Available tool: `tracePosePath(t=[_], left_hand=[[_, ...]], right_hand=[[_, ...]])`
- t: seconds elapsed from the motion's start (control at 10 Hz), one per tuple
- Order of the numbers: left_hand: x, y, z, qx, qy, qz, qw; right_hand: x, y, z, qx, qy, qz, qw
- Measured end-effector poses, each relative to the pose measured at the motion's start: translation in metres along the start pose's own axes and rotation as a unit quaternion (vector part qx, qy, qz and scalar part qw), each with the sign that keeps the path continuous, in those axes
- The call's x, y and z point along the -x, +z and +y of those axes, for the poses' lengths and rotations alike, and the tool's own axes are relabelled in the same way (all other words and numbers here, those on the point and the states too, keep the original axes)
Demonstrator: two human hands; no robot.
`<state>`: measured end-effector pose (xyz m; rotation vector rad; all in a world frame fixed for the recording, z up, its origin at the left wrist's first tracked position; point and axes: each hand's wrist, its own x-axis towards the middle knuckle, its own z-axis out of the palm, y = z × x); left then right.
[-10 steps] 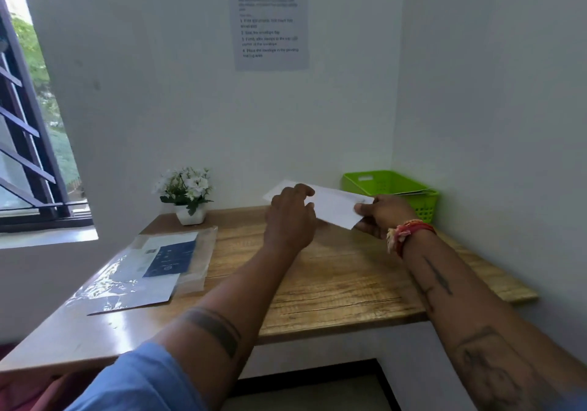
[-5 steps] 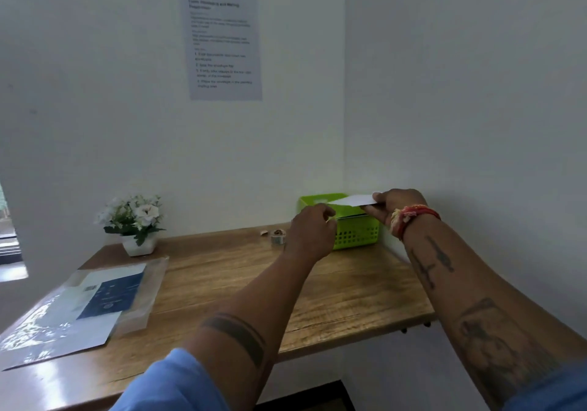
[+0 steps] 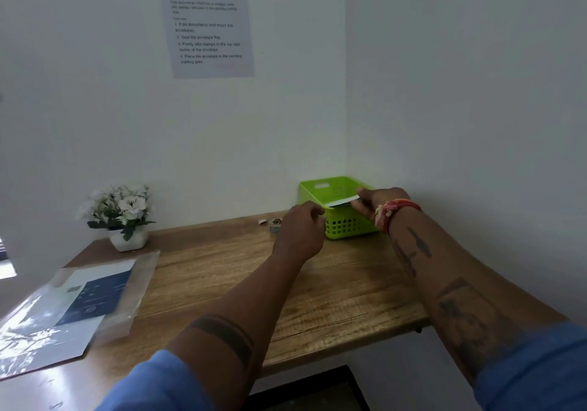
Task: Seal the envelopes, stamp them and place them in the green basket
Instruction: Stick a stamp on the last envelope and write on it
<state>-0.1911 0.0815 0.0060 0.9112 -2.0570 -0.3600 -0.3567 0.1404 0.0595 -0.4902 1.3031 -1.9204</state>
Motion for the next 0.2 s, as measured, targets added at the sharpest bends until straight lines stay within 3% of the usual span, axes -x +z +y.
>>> tracePosePath(t=[0.2], left_hand=[[0.0093, -0.0076, 0.0016, 0.001, -0.005, 0.015, 1.0]], right_hand=[[0.0098, 0.0036, 0.0201, 0.009, -0.007, 0.033, 0.999]])
